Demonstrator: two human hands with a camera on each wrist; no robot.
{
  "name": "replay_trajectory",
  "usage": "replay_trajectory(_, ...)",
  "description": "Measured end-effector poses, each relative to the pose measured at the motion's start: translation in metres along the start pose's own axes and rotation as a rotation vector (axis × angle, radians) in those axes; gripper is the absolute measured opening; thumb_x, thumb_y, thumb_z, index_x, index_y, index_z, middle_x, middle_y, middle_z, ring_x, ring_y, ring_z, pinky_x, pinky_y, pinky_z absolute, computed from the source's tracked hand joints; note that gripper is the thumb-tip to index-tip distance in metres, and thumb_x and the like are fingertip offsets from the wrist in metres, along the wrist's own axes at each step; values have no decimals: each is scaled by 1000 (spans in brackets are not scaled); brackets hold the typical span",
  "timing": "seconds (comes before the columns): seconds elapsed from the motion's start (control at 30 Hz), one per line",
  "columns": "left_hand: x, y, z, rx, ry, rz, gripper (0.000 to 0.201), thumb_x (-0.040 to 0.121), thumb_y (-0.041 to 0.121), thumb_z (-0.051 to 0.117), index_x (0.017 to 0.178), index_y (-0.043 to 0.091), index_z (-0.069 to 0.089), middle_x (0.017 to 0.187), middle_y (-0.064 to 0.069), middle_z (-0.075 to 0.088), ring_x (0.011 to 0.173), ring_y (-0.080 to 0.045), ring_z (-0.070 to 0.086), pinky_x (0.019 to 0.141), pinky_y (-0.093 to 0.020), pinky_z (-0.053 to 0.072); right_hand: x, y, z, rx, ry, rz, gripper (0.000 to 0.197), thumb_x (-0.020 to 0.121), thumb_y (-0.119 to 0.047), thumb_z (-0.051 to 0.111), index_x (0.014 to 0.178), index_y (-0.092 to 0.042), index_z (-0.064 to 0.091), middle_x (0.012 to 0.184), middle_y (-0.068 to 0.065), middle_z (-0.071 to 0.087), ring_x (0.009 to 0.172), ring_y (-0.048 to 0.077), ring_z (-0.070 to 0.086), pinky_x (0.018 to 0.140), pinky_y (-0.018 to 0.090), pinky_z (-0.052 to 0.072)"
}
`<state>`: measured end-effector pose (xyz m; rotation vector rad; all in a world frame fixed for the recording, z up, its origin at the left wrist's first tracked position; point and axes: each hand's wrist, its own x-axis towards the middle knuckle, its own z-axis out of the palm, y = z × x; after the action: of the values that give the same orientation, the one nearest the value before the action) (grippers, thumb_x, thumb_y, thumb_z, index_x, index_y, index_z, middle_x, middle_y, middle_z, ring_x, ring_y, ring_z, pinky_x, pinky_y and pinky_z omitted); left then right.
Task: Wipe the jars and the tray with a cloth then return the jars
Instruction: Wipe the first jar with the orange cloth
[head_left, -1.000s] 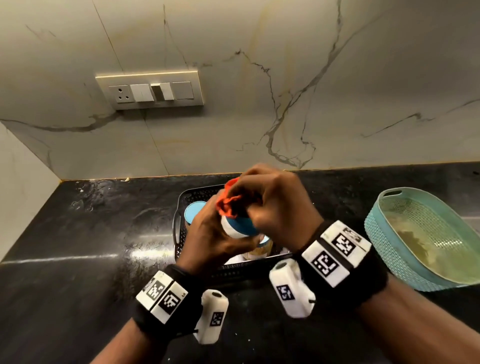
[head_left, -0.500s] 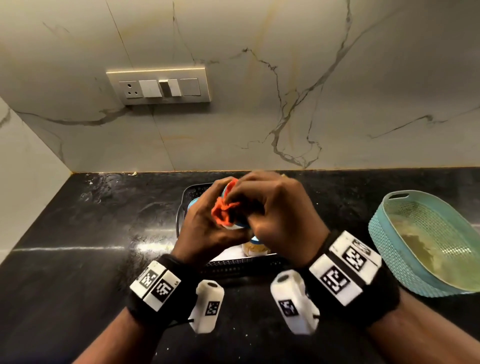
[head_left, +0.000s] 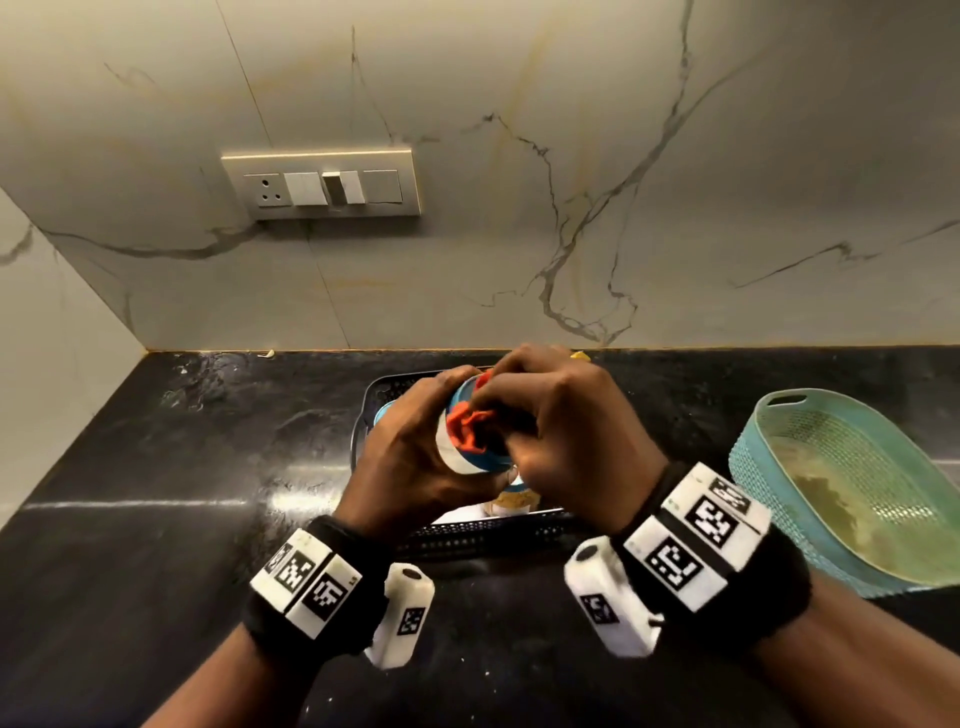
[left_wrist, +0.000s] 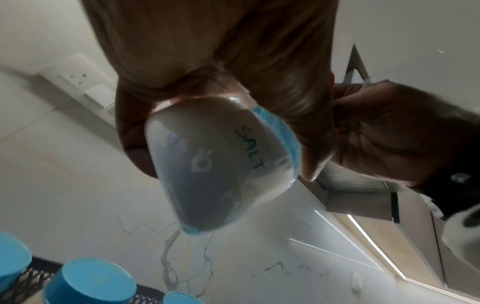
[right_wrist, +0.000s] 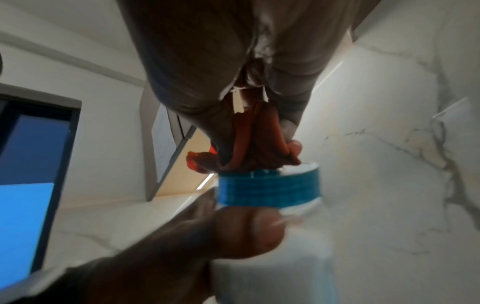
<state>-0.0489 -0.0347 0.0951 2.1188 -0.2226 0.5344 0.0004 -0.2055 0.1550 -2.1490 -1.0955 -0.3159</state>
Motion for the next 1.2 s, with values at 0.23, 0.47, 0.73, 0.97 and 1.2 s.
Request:
replay_trajectory(0.23, 4, 4, -4, 18, -23, 0, 81, 63, 44, 85, 136, 18, 59, 128, 9, 66, 120, -6, 61, 101, -34, 51, -4, -5, -1, 33, 23, -9, 22, 76, -10, 71, 95, -19, 78, 95, -1, 67, 89, 20, 62, 76, 37, 52)
replay_trajectory(0.47, -4, 1, -1, 13, 13, -30, 84, 62, 41, 94, 134, 18, 57, 129, 9, 64, 121, -8, 60, 101, -32, 50, -16, 31, -21, -140, -8, 97, 21, 73, -13, 68, 91, -19, 79, 91, 1, 66, 83, 23, 62, 72, 42, 54)
replay_trajectory(0.73, 2, 9, 7, -108, -17, -23, 76, 62, 36, 90, 130, 20, 60, 119, 8, 68, 111, -14, 65, 93, -34, 53, 6, -8, -12, -16, 11, -4, 23, 75, -12, 64, 93, -20, 77, 94, -2, 67, 87, 21, 63, 75, 39, 53)
replay_trajectory(0.97, -3, 4, 4, -24, -31, -24, 82, 62, 43, 93, 133, 29, 56, 126, 17, 64, 117, -5, 62, 98, -20, 49, -4, 15, -18, -67, -24, 134, 26, 73, -12, 63, 93, -20, 76, 95, -3, 68, 87, 18, 63, 77, 40, 54)
replay_trajectory(1.2, 2, 2, -1, -97, -37, -22, 81, 63, 43, 87, 134, 18, 57, 125, 8, 67, 118, -12, 63, 100, -26, 49, -11, -13, -12, 7, -101, -17, 21, 74, -9, 66, 90, -19, 75, 94, -4, 70, 87, 18, 64, 78, 33, 50)
